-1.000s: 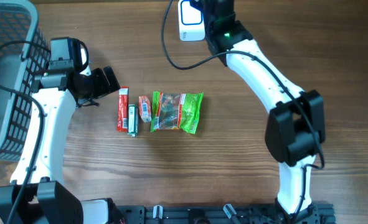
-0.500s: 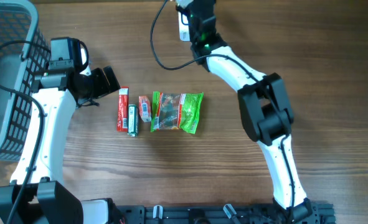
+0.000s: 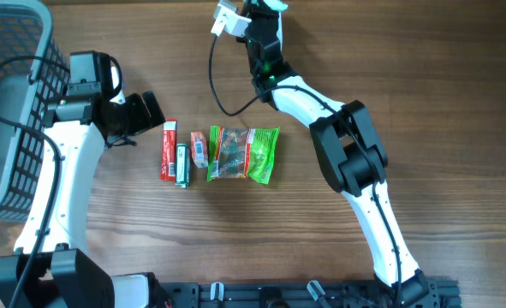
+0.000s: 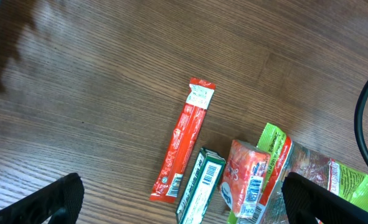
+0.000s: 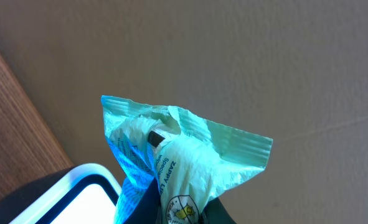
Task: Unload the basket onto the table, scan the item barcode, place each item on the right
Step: 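Hold the pale green packet in front of the scanner window, then lower the pale green packet onto the table's right side and release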
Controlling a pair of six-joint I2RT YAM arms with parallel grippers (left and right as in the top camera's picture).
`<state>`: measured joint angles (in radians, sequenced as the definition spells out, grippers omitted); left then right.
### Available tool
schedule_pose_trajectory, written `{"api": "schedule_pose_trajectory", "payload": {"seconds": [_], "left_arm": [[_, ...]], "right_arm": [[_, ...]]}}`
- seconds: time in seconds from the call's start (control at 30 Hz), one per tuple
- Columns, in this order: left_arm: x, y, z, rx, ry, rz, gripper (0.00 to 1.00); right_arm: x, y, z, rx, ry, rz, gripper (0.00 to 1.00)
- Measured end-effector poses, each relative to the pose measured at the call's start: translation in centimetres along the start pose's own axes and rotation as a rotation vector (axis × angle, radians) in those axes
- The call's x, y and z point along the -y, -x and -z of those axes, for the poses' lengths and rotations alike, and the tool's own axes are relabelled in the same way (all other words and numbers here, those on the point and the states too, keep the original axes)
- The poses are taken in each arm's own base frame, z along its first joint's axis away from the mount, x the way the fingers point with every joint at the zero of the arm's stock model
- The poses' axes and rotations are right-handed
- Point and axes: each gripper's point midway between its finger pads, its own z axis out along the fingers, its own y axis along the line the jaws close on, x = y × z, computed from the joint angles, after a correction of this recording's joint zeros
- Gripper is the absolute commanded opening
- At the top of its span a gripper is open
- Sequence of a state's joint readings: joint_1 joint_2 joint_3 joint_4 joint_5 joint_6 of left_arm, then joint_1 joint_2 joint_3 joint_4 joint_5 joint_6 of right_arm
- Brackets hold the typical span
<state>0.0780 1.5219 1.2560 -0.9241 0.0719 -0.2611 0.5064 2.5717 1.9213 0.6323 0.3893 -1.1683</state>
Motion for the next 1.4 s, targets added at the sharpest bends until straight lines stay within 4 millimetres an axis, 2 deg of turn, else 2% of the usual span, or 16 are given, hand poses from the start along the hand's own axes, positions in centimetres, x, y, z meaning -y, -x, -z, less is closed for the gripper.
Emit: {"api": "schedule_pose_trajectory", "payload": {"seconds": [0.23,0.37,0.5,0.6,0.63,0.7,0.77,0.83,0.87,0.97,1.03,1.2,1.23,1.33,1.37,1.4], "left_arm": [[0.0,0.0,0.0,0.000,0.000,0.000,1.00],[0.0,0.0,0.0,0.000,0.000,0.000,1.00],[0.0,0.0,0.0,0.000,0.000,0.000,1.00],[0.0,0.0,0.0,0.001,0.000,0.000,1.00],[0.0,0.0,0.0,-0.001,0.000,0.000,1.00],[0.0,0.0,0.0,0.001,0.000,0.000,1.00],[0.0,0.1,0.0,0.002,0.000,0.000,1.00],[0.0,0.0,0.0,0.000,0.000,0.000,1.00],[0.0,0.0,0.0,0.001,0.000,0.000,1.00],[0.0,0.0,0.0,0.000,0.000,0.000,1.00],[0.0,0.0,0.0,0.000,0.000,0.000,1.00],[0.0,0.0,0.0,0.000,0.000,0.000,1.00],[0.0,0.0,0.0,0.000,0.000,0.000,1.00],[0.0,0.0,0.0,0.001,0.000,0.000,1.00],[0.0,0.0,0.0,0.000,0.000,0.000,1.00],[0.0,0.0,0.0,0.000,0.000,0.000,1.00]], "right_arm": [[0.5,0.0,0.0,-0.001,-0.020,-0.062,0.04],[0.9,-1.0,0.1,-0.064,-0.042,-0.164,0.04],[2.1,-1.5,1.0,-0.159,0.059,-0.226,0.04],[6.4,-0.7,3.6,-0.228,0.150,-0.300,0.04],[8.0,-0.7,5.2,-0.265,0.200,-0.316,0.04],[13.0,-0.1,9.2,-0.304,0.252,-0.382,0.04],[15.7,-0.5,12.7,-0.350,0.316,-0.426,0.04],[16.3,-2.6,16.3,-0.446,0.417,-0.449,0.04],[15.7,-4.7,18.4,-0.531,0.492,-0.456,0.04],[12.3,-10.7,22.8,-0.767,0.707,-0.477,0.04],[10.3,-14.2,24.9,-0.904,0.794,-0.541,0.04],[6.8,-21.6,27.0,-1.128,0.798,-0.719,0.09],[5.8,-23.7,27.5,-1.175,0.780,-0.765,0.09],[3.9,-27.7,28.3,-1.241,0.735,-0.842,0.10],[3.3,-29.0,28.9,-1.269,0.725,-0.859,0.18],[2.7,-30.1,29.2,-1.284,0.712,-0.875,0.41]]}}
